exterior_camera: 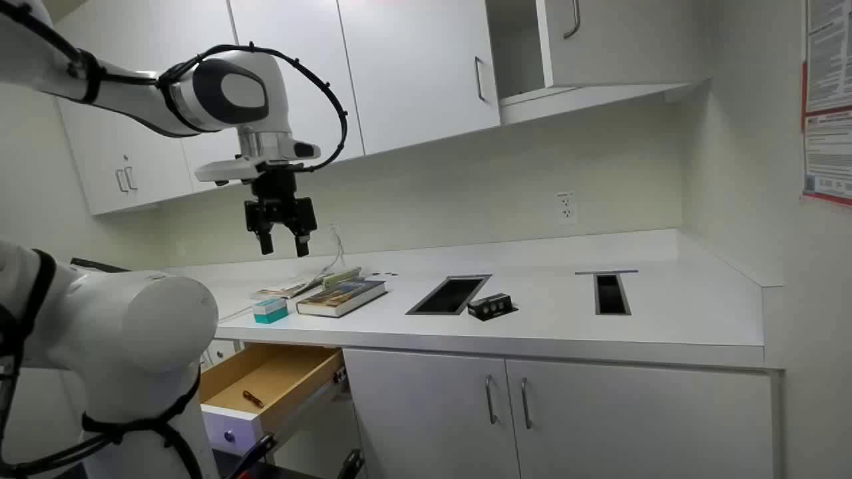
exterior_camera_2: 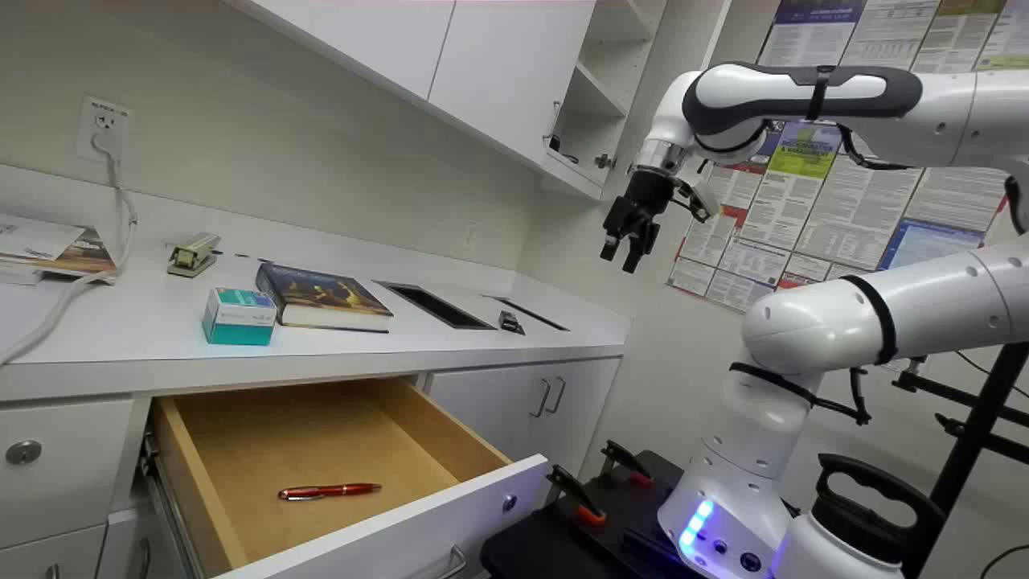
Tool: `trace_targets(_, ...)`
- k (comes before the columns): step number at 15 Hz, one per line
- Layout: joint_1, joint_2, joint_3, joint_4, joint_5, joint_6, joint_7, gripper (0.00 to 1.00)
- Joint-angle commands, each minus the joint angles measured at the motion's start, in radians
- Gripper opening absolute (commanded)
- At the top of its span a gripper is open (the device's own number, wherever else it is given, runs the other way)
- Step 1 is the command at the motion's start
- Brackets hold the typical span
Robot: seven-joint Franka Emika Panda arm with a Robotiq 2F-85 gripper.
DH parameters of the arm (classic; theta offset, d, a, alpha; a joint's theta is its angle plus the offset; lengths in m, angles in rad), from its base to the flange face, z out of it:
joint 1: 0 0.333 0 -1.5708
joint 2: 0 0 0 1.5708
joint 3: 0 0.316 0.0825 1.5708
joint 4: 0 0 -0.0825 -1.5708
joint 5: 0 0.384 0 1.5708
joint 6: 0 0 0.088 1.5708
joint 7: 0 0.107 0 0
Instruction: Move the black box to the right
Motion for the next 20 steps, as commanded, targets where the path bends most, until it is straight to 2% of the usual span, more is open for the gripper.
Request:
trace_targets(1,-0.011,0.001,0.008,0.002,0.007,-0.003,-0.008,1.00)
trace_targets(14,-0.023,0.007,0.012,0.012,-0.004,0.017,0.002,1.00)
trace_targets(16,-0.065,0.044,0.014,0.041,-0.034,0.109,0.041,1.00)
trace_targets(20,-0.161,0.181,-0.011,0.084,-0.101,0.415,0.098,1.00)
